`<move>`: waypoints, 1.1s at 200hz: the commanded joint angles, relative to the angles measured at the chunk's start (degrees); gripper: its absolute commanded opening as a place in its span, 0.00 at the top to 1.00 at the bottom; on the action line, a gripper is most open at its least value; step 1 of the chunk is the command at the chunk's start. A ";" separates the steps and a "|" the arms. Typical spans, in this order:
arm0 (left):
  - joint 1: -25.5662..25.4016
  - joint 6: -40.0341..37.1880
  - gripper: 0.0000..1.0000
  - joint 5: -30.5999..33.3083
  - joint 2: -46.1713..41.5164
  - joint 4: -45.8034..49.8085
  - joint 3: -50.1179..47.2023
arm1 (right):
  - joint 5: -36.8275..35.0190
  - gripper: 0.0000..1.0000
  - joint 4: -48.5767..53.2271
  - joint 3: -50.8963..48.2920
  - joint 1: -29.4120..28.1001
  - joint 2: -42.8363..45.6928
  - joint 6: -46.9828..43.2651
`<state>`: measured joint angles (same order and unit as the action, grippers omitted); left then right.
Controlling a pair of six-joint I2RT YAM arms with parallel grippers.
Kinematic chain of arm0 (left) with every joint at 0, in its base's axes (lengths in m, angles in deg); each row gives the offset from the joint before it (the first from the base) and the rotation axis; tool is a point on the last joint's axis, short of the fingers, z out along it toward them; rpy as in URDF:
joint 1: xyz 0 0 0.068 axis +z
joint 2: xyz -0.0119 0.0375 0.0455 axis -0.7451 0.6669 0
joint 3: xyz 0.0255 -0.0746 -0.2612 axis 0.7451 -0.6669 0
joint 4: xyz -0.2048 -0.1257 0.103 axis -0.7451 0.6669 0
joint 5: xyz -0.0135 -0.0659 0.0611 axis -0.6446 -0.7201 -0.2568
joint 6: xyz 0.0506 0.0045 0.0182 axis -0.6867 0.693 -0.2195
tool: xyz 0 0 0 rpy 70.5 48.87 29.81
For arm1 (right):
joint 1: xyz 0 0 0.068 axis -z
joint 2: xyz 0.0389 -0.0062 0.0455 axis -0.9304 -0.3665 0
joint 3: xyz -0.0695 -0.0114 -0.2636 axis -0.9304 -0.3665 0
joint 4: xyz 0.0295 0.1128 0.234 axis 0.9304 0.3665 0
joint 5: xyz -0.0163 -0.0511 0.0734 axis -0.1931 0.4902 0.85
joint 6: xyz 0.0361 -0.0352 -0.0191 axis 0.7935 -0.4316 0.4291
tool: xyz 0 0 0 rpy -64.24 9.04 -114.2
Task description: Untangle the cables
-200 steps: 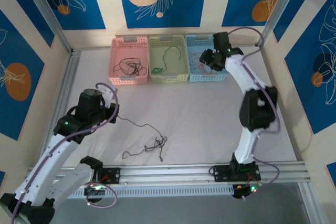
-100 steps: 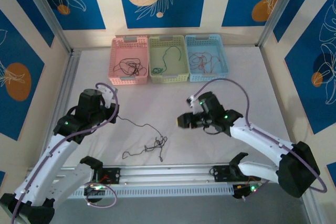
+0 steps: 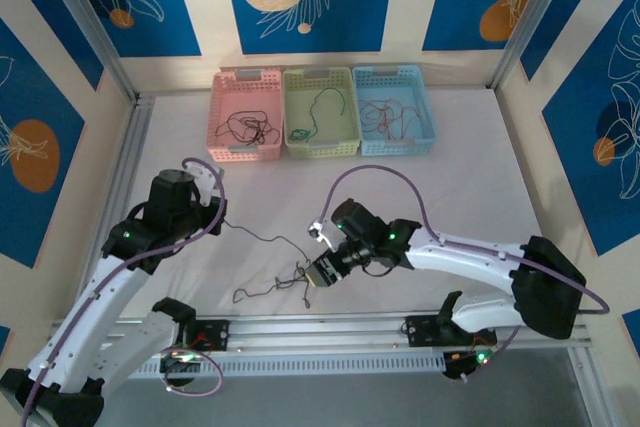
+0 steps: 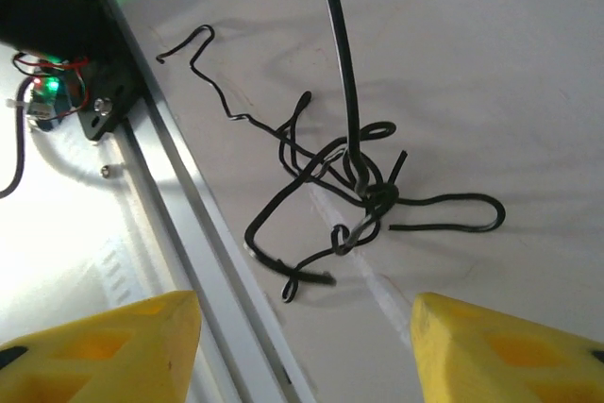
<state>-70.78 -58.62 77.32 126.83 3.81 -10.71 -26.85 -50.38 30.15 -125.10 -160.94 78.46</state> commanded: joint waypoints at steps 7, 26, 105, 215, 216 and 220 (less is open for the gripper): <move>0.73 0.84 1.00 0.26 -0.11 -1.11 -0.45 | -1.42 0.39 0.75 2.96 -1.50 -3.55 -3.66; 0.73 0.87 1.00 0.17 -0.08 -1.18 -0.45 | -1.56 0.42 1.31 4.00 -2.09 -5.29 -4.07; 0.72 0.85 1.00 0.08 -0.21 -1.11 -0.45 | -3.91 0.70 1.87 4.61 -1.93 -6.41 -3.62; 0.73 0.84 1.00 0.34 -0.38 -1.09 -0.45 | -4.62 1.00 1.73 0.55 0.87 0.23 -2.32; 0.73 0.83 1.00 0.34 -0.40 -1.09 -0.45 | -4.59 1.00 1.70 0.47 0.96 0.42 -2.34; 0.73 0.87 1.00 0.43 -0.40 -1.09 -0.49 | -4.27 1.00 1.68 0.20 1.19 0.94 -2.33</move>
<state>-70.78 -58.62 77.32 126.80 3.81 -10.71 -31.64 -48.83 32.37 -125.25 -163.37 75.45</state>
